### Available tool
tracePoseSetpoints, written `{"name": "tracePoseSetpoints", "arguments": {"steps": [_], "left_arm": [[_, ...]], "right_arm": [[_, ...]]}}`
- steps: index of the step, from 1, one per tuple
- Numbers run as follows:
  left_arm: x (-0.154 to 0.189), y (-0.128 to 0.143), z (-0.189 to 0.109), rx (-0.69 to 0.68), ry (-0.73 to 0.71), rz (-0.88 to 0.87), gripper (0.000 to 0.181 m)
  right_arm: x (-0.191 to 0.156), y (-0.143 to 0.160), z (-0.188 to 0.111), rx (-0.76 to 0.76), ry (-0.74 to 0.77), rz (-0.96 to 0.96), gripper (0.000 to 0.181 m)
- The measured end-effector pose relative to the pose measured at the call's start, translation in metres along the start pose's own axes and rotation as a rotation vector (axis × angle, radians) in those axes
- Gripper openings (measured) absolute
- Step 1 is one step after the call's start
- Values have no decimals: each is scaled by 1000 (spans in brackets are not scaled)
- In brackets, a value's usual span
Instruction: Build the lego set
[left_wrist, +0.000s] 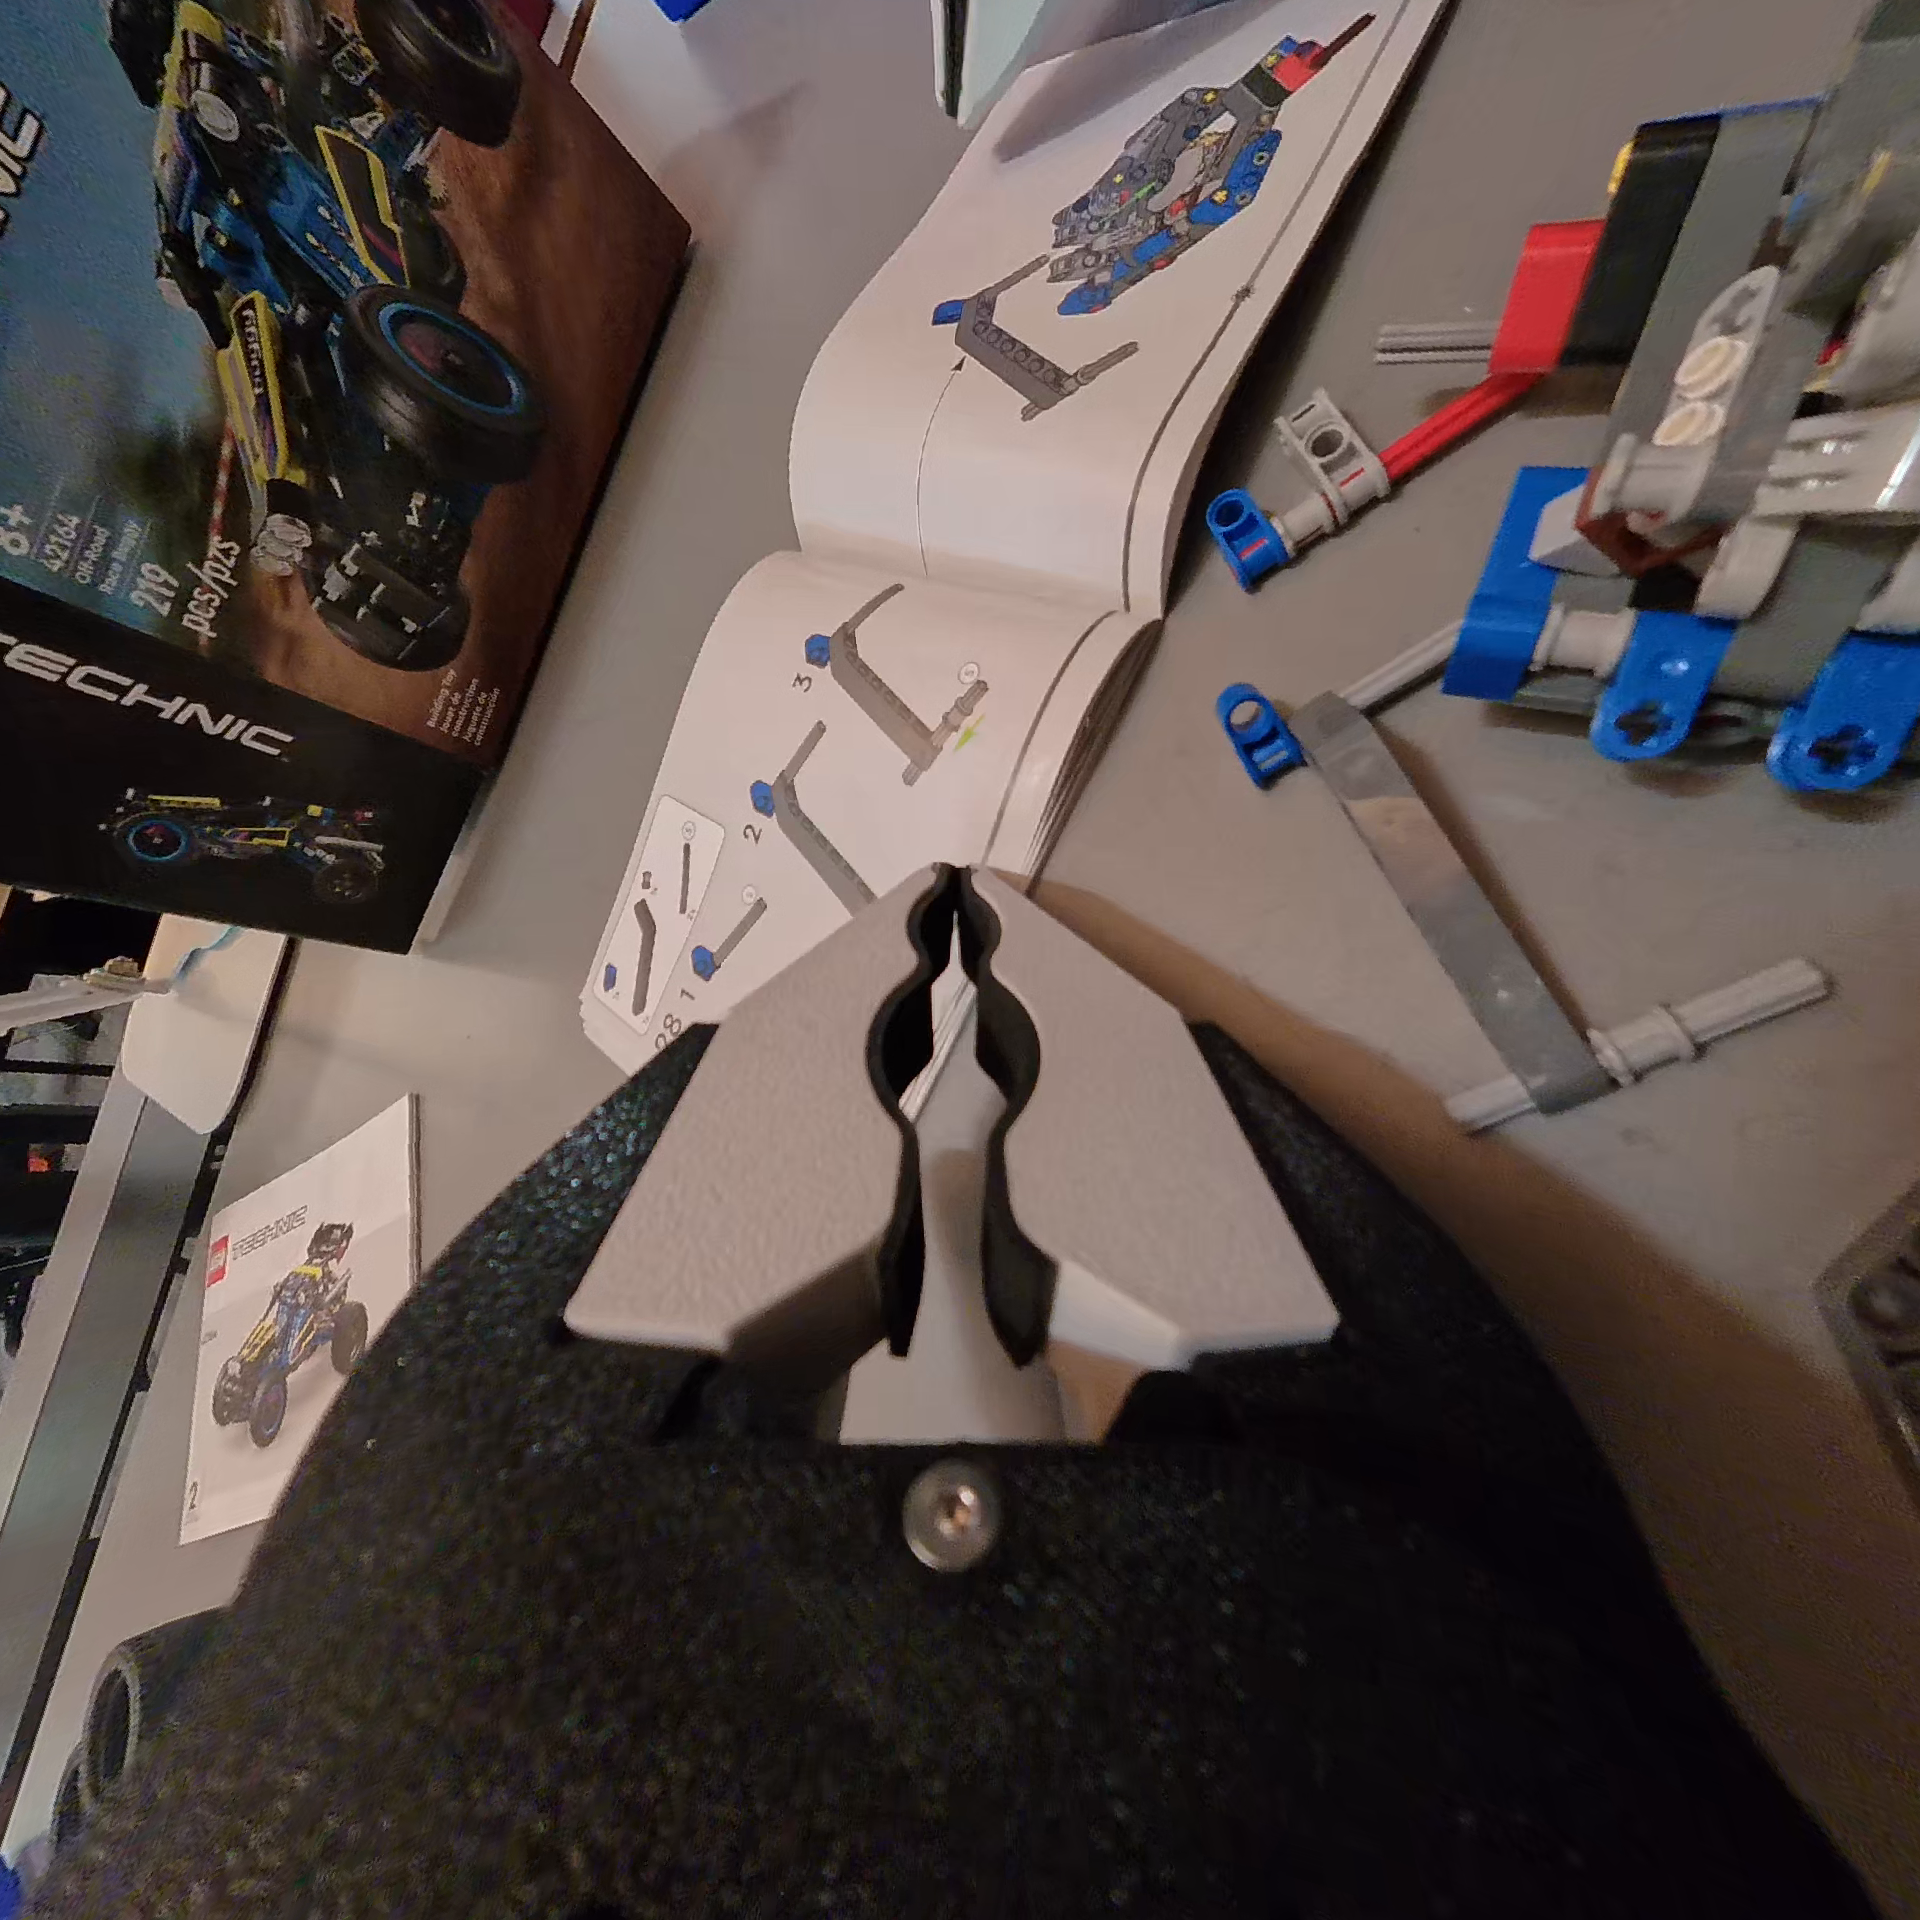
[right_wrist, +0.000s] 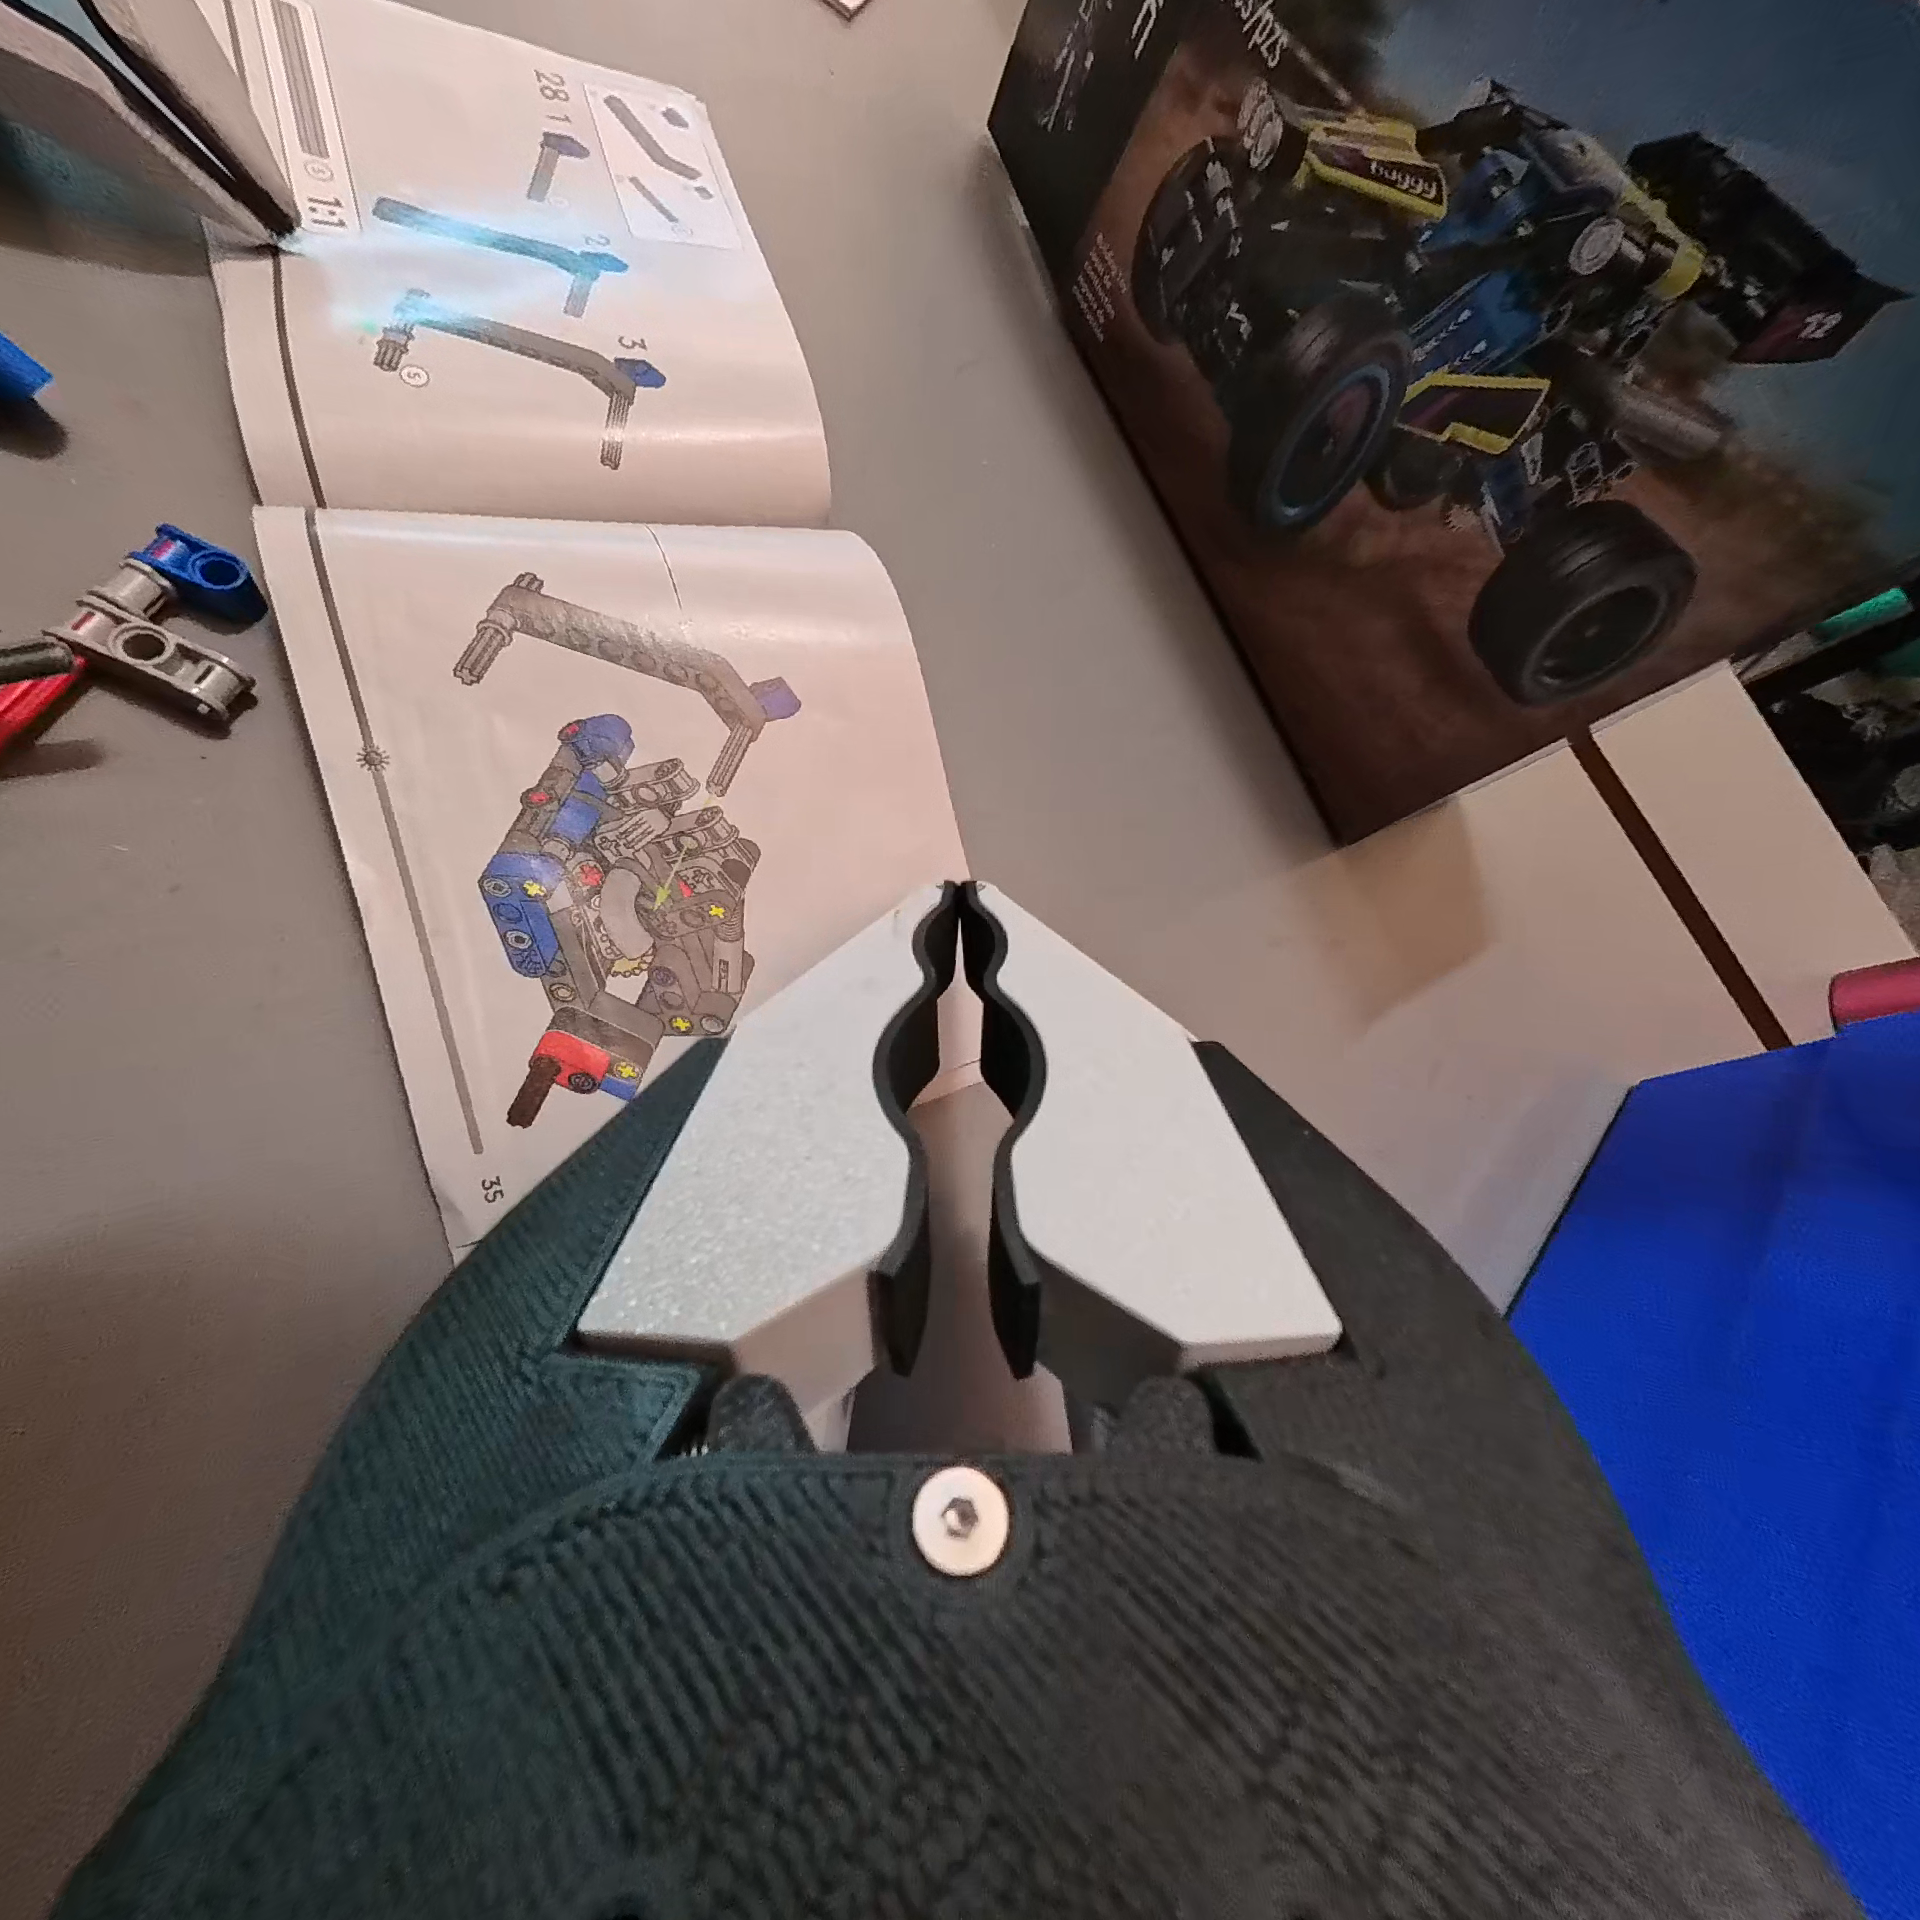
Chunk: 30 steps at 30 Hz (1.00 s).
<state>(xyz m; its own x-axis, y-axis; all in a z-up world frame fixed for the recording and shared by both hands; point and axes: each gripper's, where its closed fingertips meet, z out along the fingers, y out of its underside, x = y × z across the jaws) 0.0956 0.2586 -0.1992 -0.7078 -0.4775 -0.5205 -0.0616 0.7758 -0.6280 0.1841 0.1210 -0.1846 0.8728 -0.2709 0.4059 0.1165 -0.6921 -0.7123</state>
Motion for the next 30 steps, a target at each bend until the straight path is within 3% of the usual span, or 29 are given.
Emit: {"name": "tracePoseSetpoints", "arguments": {"steps": [30], "left_arm": [[1, 1, 0, -28, -23, 72, 0]], "right_arm": [[-3, -11, -2, 74, -20, -2, 0]]}}
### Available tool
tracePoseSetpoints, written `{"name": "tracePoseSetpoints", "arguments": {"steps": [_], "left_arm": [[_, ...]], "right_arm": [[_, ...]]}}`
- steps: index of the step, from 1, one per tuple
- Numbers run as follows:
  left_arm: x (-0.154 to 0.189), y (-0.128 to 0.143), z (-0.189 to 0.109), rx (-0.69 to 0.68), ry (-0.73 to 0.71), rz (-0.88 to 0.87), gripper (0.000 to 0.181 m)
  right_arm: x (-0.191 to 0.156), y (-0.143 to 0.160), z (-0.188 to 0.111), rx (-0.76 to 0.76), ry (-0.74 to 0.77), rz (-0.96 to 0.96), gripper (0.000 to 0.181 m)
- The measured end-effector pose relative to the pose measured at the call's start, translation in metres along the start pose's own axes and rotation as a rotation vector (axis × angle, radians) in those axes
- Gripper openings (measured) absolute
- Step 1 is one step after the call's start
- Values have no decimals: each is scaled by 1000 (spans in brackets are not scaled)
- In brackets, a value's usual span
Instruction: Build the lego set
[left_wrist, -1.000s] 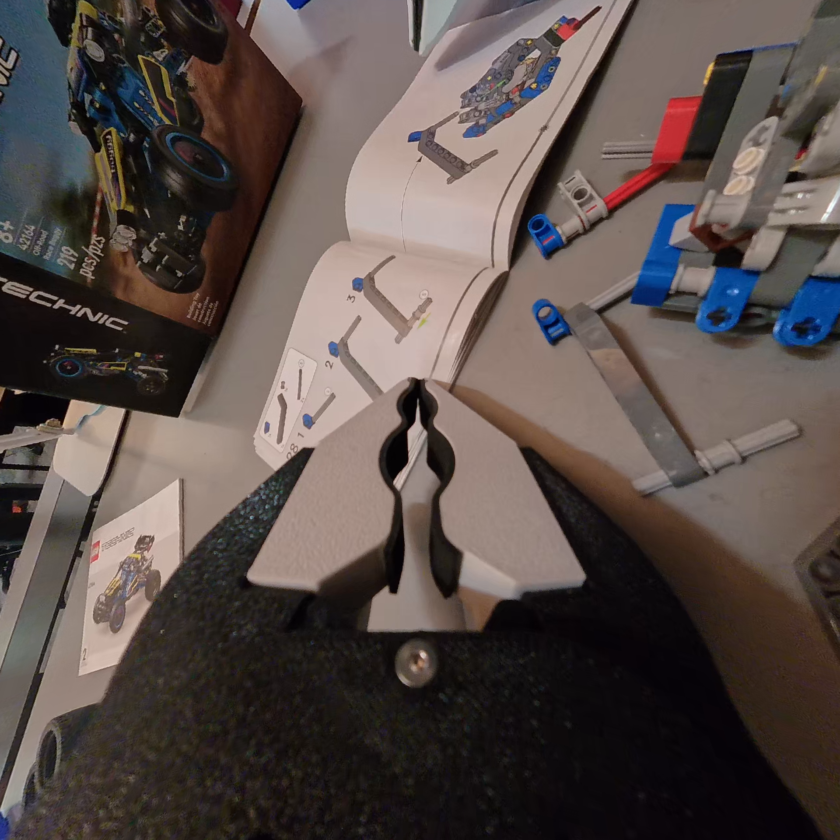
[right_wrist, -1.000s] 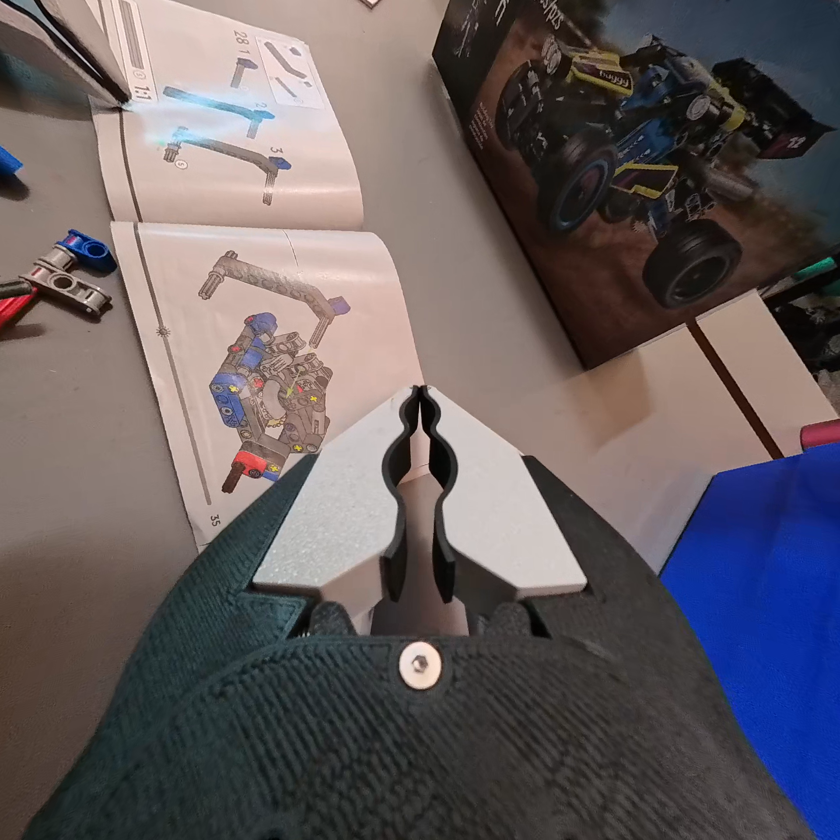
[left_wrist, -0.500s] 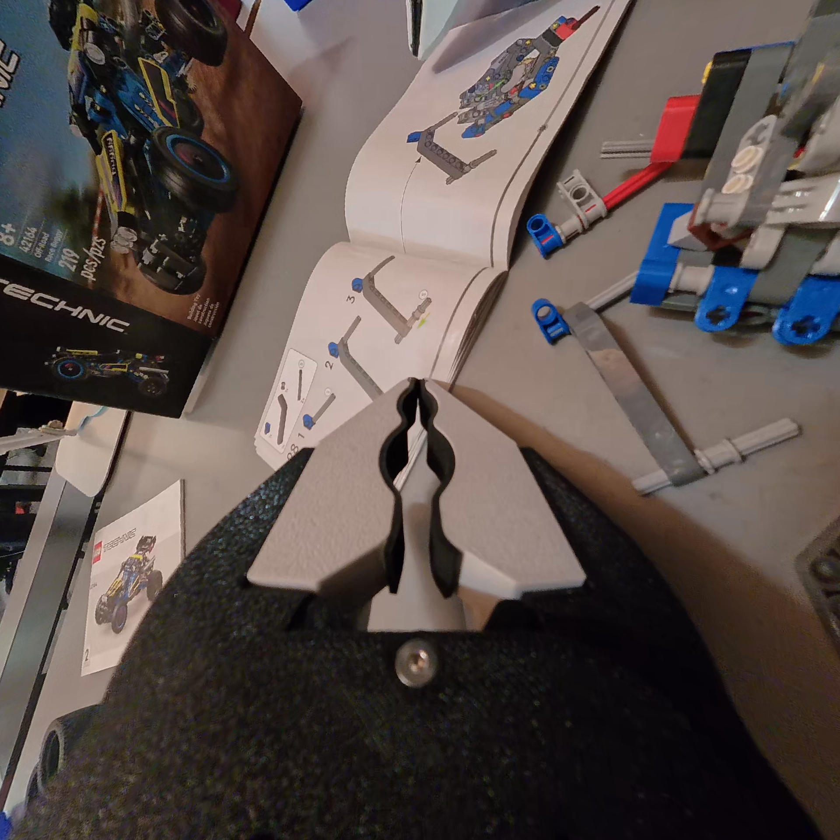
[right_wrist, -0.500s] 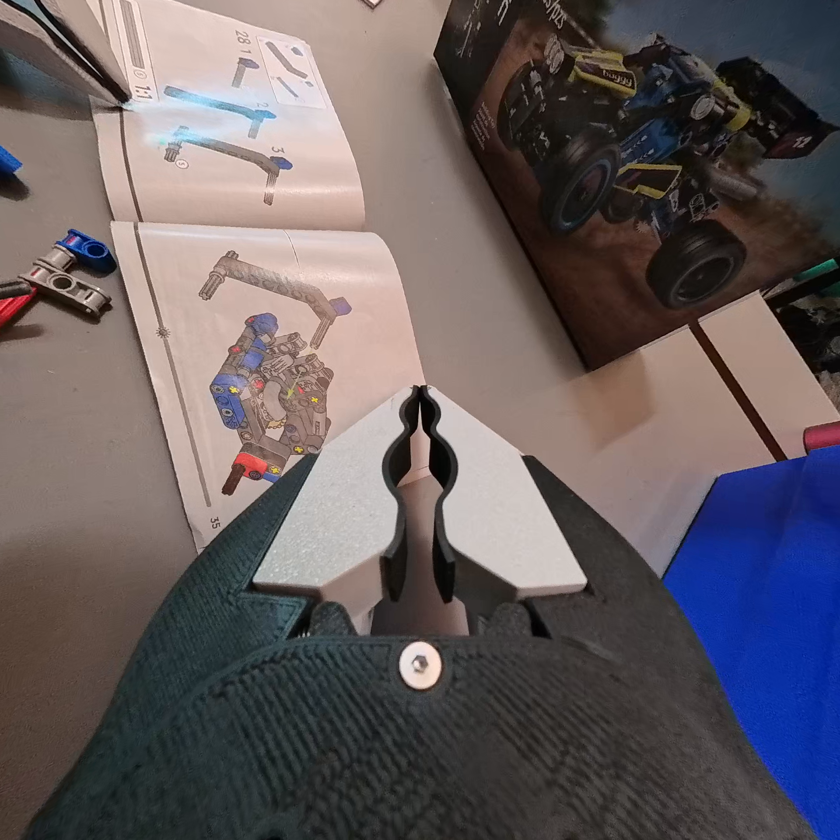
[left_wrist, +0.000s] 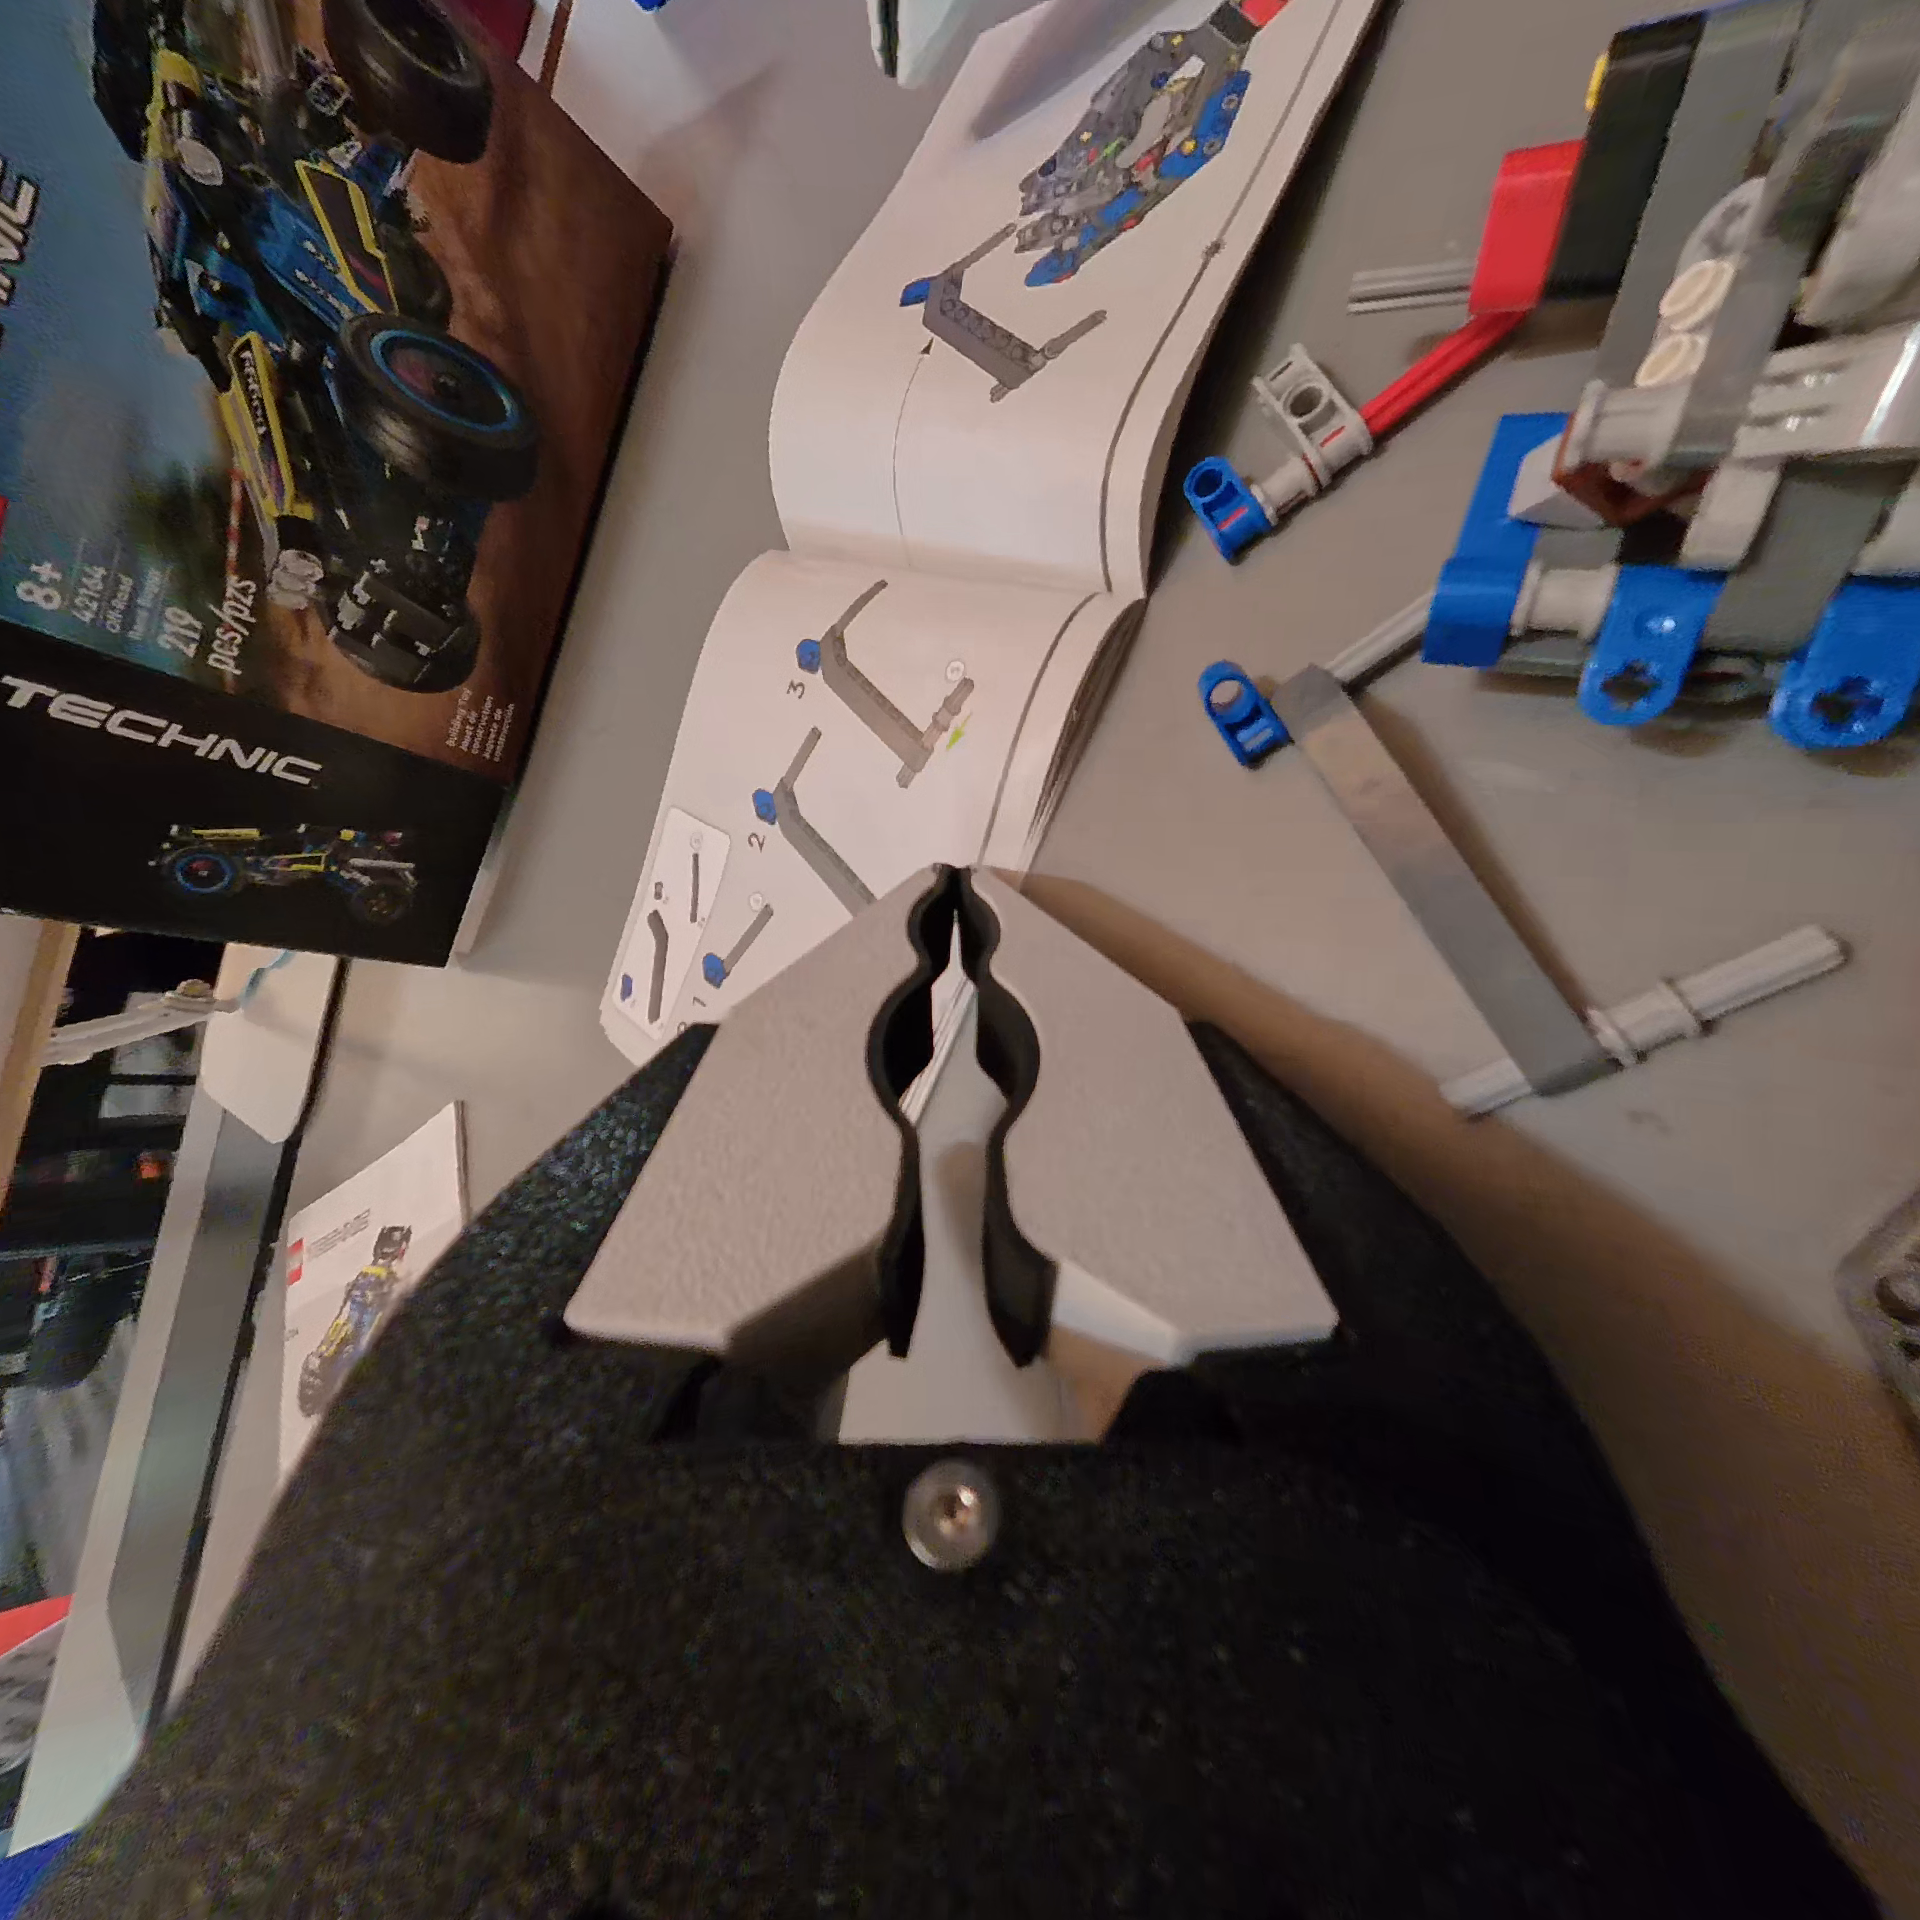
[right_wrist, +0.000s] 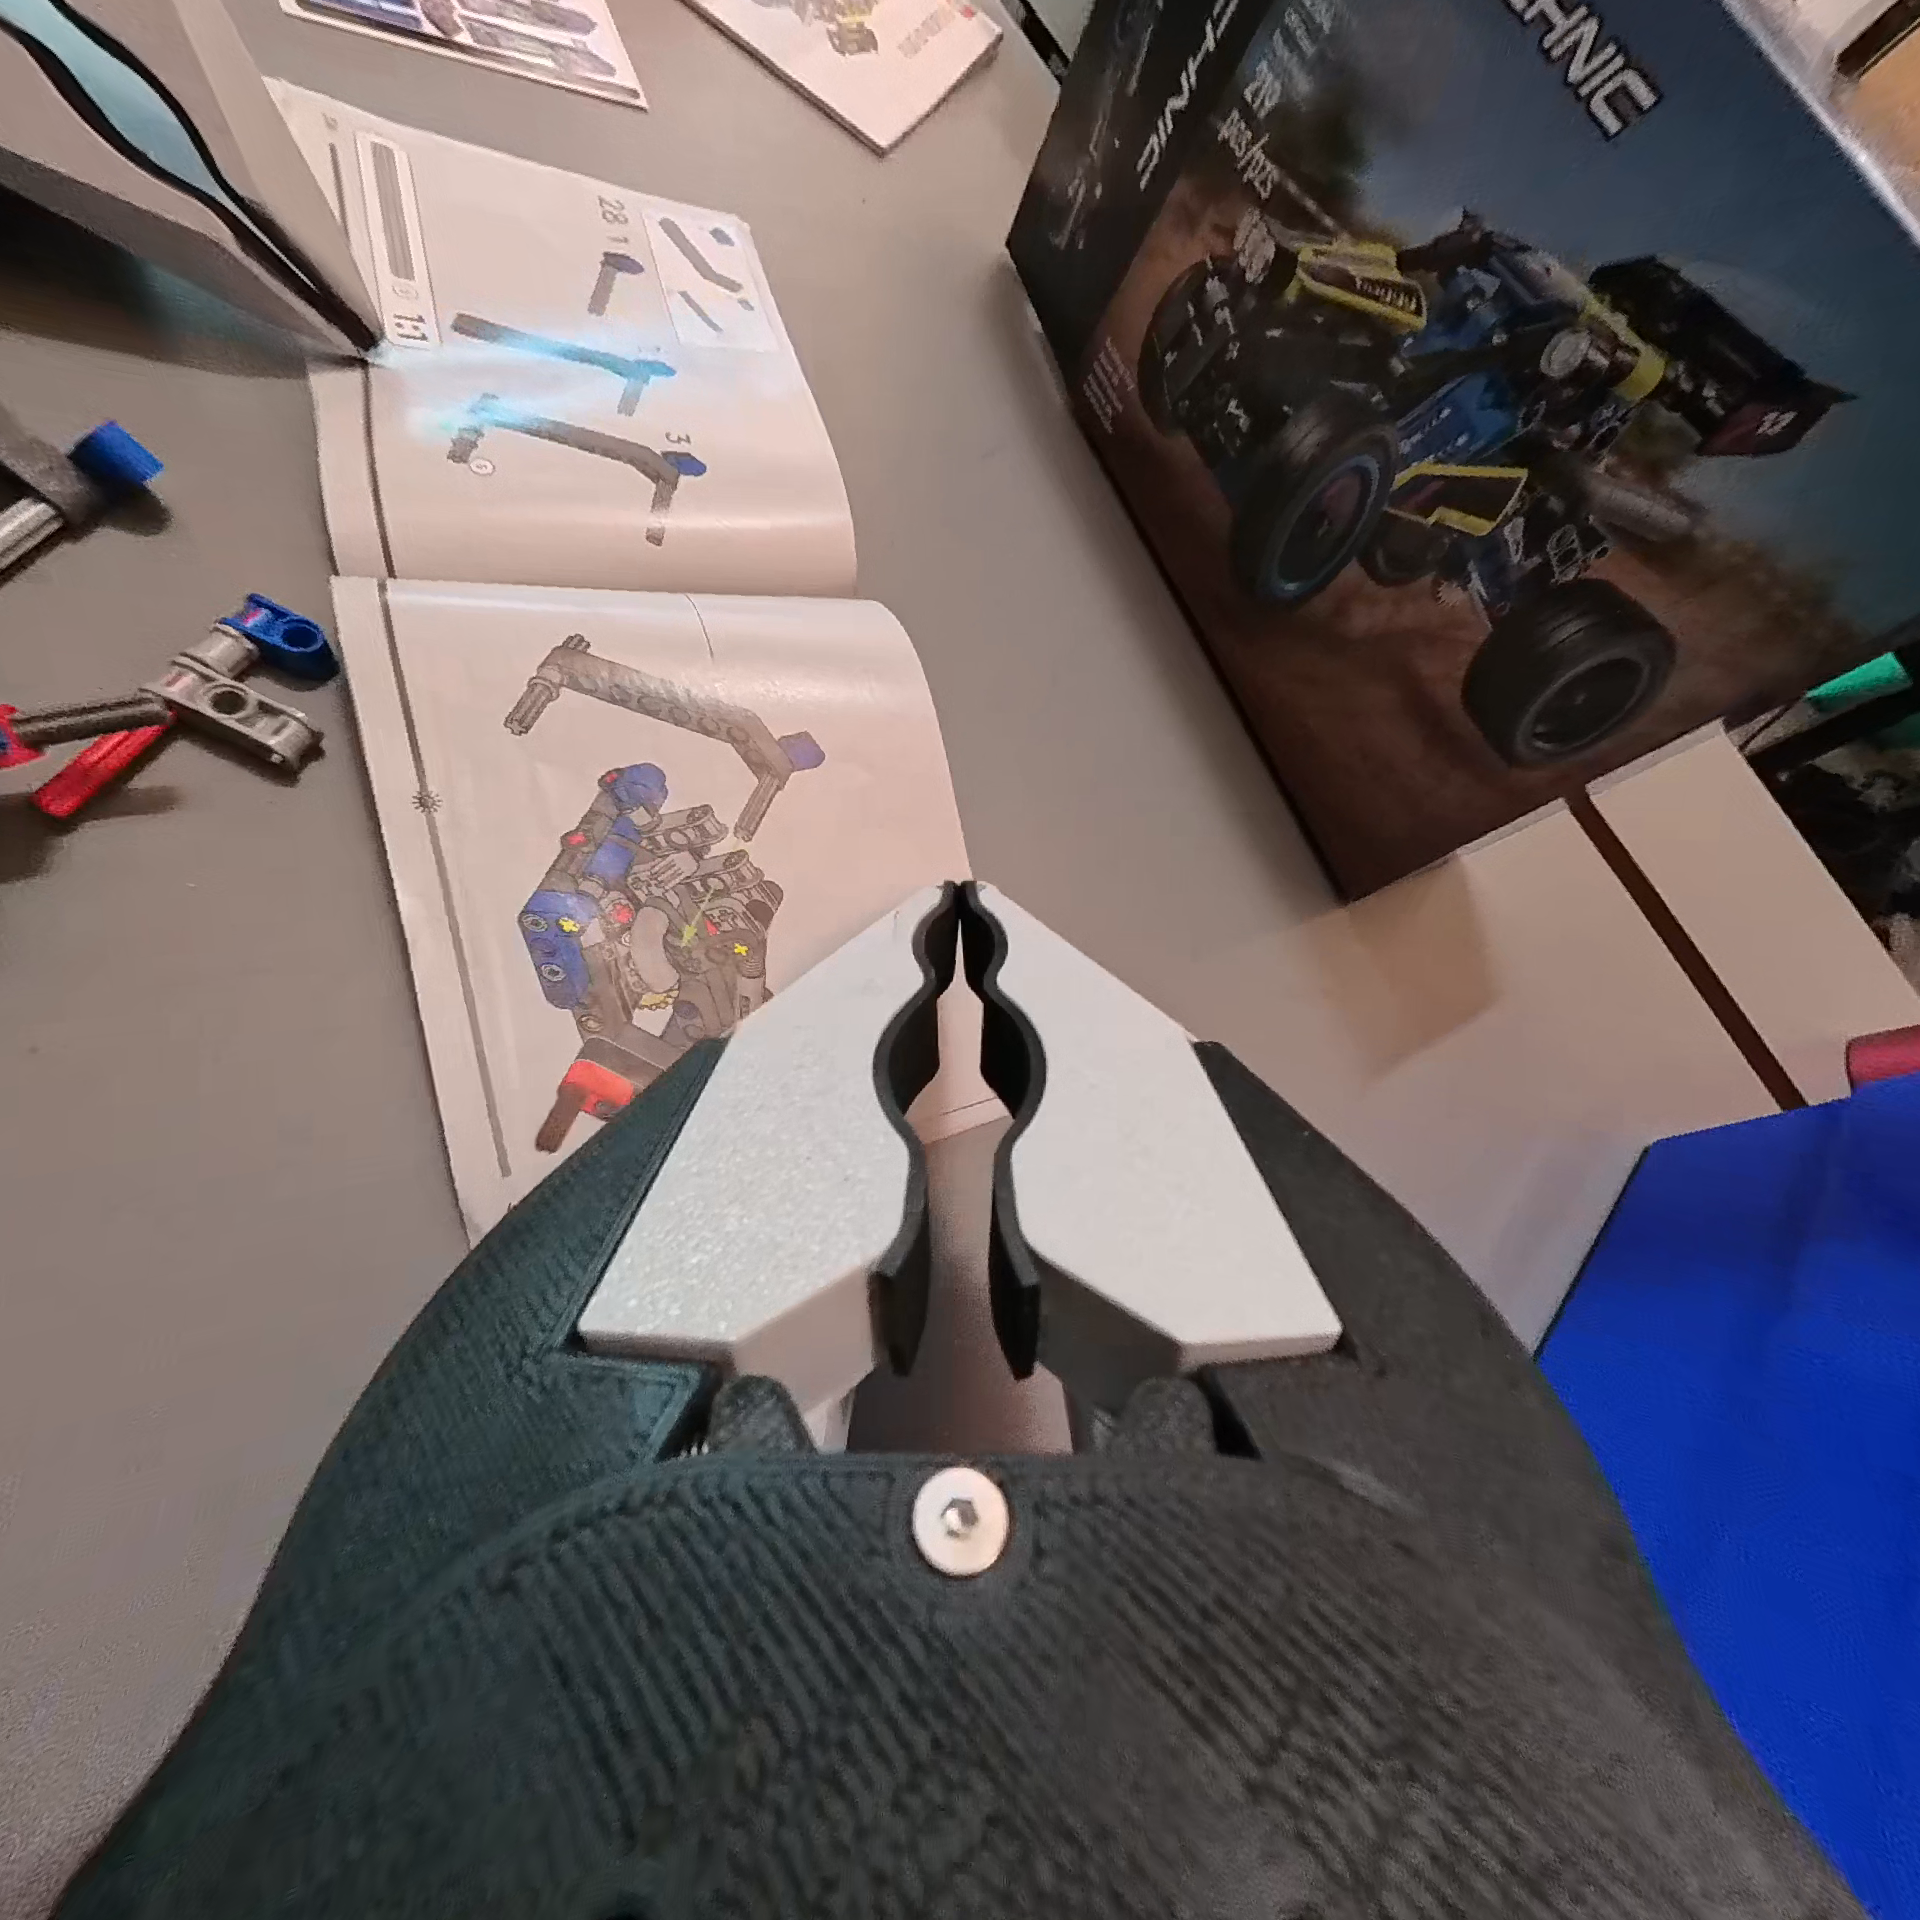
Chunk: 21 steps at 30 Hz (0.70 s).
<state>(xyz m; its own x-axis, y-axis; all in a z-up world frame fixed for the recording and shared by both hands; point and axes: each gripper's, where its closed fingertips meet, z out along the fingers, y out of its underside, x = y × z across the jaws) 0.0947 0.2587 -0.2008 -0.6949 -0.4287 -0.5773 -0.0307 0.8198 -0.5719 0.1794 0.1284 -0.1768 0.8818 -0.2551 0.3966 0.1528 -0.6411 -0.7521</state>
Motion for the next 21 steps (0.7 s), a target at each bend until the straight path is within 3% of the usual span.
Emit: {"name": "tracePoseSetpoints", "arguments": {"steps": [5, 7, 12, 16, 21], "left_arm": [[-5, -3, -2, -2, -59, 59, 0], [-12, -9, -6, 25, -101, 77, 0], [-24, -20, -13, 101, -175, 72, 0], [-23, -21, -12, 117, -168, 67, 0], [-18, -29, -16, 183, -107, 14, 0]], "right_arm": [[-5, -5, -10, 16, -30, -75, 0], [-18, -6, -15, 29, -116, -64, 0], [-49, 12, -27, -52, -292, -85, 22], [-67, 11, -30, -27, -367, -93, 22], [-46, 13, -16, -63, -201, -166, 14]]}}
